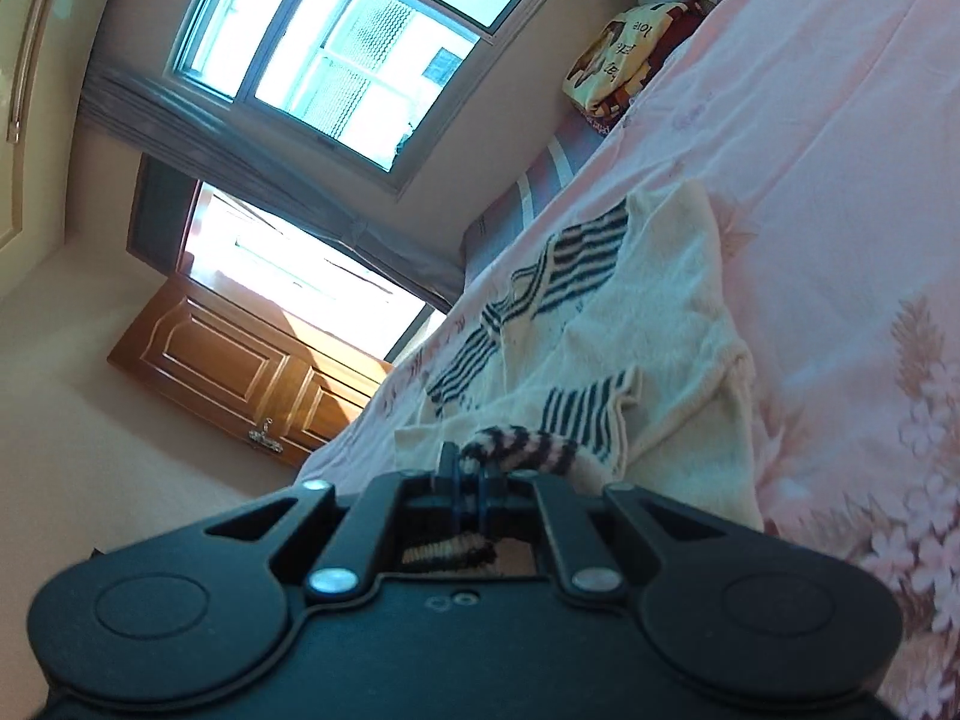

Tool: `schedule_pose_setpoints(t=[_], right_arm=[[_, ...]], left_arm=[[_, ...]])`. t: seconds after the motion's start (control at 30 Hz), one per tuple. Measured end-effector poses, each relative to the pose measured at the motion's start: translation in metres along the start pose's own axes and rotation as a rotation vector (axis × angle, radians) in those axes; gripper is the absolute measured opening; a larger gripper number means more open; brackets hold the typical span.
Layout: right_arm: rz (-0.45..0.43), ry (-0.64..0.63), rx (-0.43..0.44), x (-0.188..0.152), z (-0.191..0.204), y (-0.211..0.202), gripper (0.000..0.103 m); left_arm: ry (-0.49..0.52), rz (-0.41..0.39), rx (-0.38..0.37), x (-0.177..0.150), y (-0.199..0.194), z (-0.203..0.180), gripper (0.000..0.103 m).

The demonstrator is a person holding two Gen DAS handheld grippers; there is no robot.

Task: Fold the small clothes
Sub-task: 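Lift the hem with both grippers and fold it over the body toward the collar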

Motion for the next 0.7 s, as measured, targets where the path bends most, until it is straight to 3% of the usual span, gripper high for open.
schedule_pose_setpoints(t=[0.2, 0.37, 0.5, 0.53, 0.57, 0.6, 0.7], right_arm=[[0.031, 0.088, -0.023, 0.054, -0.030, 0.058, 0.006], [0.080, 0.171, -0.049, 0.077, -0.069, 0.108, 0.006], [0.060, 0.214, -0.072, 0.090, -0.095, 0.138, 0.012], [0.039, 0.223, -0.050, 0.094, -0.097, 0.142, 0.017], [0.021, 0.225, -0.033, 0.097, -0.098, 0.144, 0.024], [0.003, 0.224, -0.020, 0.101, -0.099, 0.147, 0.026], [-0.015, 0.193, -0.031, 0.109, -0.097, 0.154, 0.030]], left_arm=[[-0.003, 0.043, 0.068, 0.049, 0.060, 0.020, 0.004], [-0.059, 0.080, 0.132, 0.063, 0.113, 0.053, 0.005], [-0.169, 0.044, 0.097, 0.070, 0.138, 0.076, 0.005], [-0.198, 0.029, 0.078, 0.071, 0.143, 0.081, 0.011], [-0.208, 0.014, 0.062, 0.072, 0.147, 0.082, 0.038], [-0.207, -0.010, 0.051, 0.073, 0.149, 0.081, 0.065], [-0.179, -0.066, 0.036, 0.082, 0.156, 0.073, 0.077]])
Point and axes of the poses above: each gripper's, at about its wrist camera, not at the fingertips, and y roughly the way its jaws point, z to its left, x to its top, the point moved 5 cm from there along y, roughly the way its jaws point, and after that the axes turned 3 degrees about z, right-handed, at the moved point
